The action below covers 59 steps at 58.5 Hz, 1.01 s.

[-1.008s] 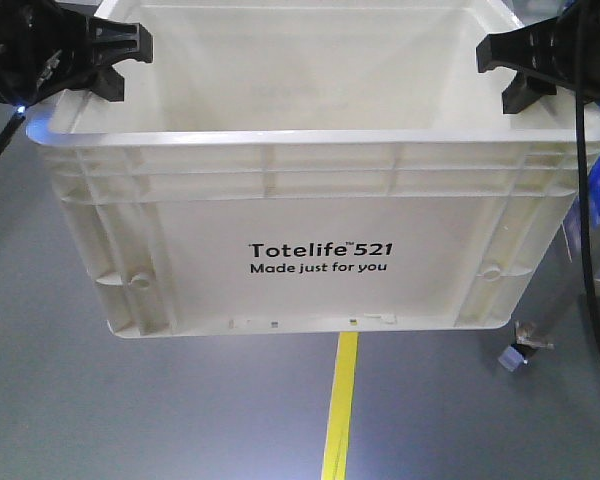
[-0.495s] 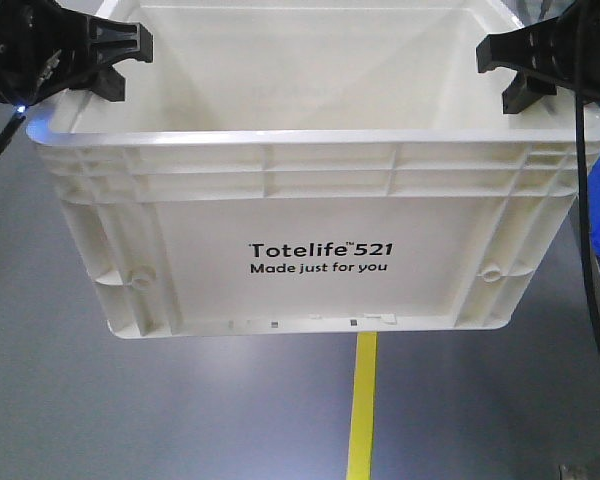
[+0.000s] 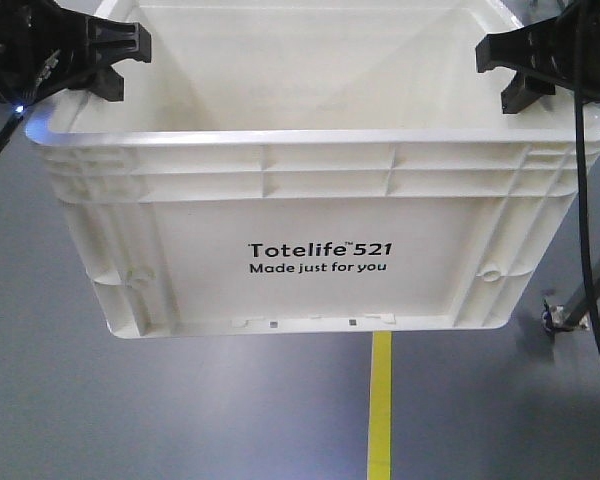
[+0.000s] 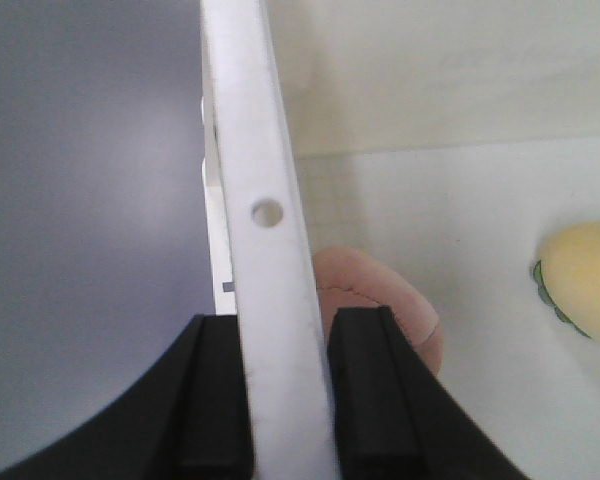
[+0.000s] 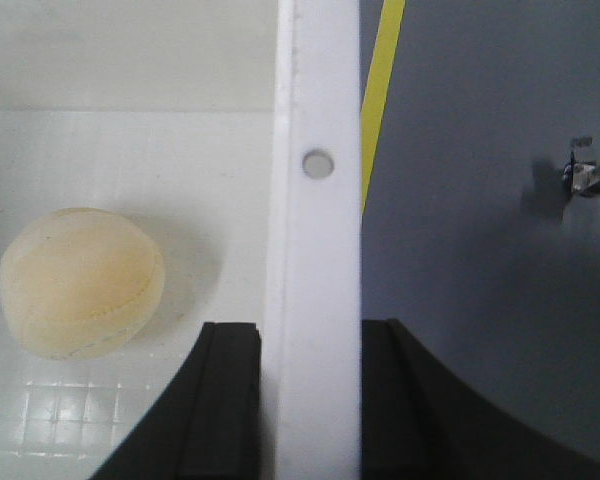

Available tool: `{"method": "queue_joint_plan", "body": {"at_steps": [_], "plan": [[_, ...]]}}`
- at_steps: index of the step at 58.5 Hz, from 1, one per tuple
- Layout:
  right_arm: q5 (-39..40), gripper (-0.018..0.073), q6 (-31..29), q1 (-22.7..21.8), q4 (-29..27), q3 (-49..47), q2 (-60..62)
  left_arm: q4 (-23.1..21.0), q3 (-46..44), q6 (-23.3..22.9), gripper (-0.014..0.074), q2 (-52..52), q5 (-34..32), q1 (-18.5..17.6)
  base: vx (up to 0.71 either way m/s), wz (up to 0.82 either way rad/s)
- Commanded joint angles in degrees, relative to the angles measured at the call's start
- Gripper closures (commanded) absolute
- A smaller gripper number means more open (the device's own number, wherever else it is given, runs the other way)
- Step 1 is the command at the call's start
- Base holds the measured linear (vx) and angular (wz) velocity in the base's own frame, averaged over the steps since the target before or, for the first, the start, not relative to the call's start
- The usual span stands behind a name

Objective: Place moving items into box and shelve
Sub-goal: 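Keep the tote gripped by both rims while driving across the floor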

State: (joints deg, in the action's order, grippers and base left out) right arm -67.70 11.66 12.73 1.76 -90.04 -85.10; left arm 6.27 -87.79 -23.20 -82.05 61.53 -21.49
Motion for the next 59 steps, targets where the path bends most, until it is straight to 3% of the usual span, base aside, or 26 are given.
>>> {"method": "queue_joint_plan", "body": {"at_steps": [1,59], "plan": [[4.97,0.056,-0.79,-0.8,5.45,-2.0,2.71,4.07,-2.46,0.69,0.0597,3.03,-6.27,0.32,0.75,-0.15],[4.94,0.056,-0.79,-0.8,5.95,-2.0,2.71,3.94,-2.46,0.69,0.0597,3.03,-6.27,0.32,0.75,-0.21]]}}
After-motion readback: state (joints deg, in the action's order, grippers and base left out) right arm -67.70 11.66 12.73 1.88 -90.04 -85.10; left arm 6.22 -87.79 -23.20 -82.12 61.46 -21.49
